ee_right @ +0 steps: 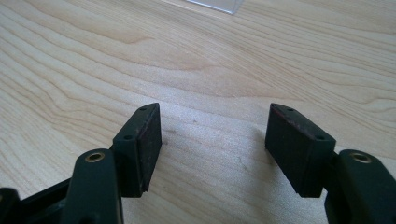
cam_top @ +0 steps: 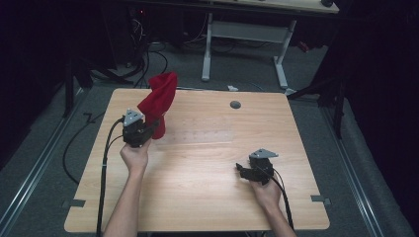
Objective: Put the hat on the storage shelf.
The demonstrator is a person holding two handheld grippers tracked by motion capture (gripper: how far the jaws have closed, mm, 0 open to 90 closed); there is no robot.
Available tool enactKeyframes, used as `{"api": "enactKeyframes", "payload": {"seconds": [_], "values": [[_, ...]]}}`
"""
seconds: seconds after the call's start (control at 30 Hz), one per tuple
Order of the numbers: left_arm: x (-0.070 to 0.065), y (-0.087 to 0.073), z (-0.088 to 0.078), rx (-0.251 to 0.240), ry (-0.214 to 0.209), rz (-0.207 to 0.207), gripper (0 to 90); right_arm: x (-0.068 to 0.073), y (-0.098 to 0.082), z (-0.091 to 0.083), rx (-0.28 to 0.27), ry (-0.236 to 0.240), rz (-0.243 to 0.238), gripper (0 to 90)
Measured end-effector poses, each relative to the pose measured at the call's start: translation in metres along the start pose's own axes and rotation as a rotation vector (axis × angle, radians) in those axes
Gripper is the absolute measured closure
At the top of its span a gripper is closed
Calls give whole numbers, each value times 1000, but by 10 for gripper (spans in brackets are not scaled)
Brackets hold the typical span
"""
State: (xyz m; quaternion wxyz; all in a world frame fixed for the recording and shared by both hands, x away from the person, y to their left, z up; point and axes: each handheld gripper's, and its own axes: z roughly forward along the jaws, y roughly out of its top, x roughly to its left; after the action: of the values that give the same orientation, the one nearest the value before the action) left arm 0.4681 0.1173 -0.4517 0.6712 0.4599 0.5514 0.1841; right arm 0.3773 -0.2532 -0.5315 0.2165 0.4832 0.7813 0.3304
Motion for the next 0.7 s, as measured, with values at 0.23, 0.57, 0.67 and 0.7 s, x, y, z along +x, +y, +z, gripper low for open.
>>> {"api": "enactKeyframes", "payload": {"seconds": [0.23, 0.57, 0.67, 0.7], "values": [[4, -6, -2, 15, 10, -3, 851, 0, 0, 0, 1, 0, 2, 364], [6, -11, -8, 43, 10, -3, 847, 0, 0, 0, 0, 0, -1, 364], [6, -12, -9, 48, 11, -11, 846, 0, 0, 0, 0, 0, -1, 363], [6, -12, -9, 48, 11, -11, 845, 0, 0, 0, 0, 0, -1, 363]]}}
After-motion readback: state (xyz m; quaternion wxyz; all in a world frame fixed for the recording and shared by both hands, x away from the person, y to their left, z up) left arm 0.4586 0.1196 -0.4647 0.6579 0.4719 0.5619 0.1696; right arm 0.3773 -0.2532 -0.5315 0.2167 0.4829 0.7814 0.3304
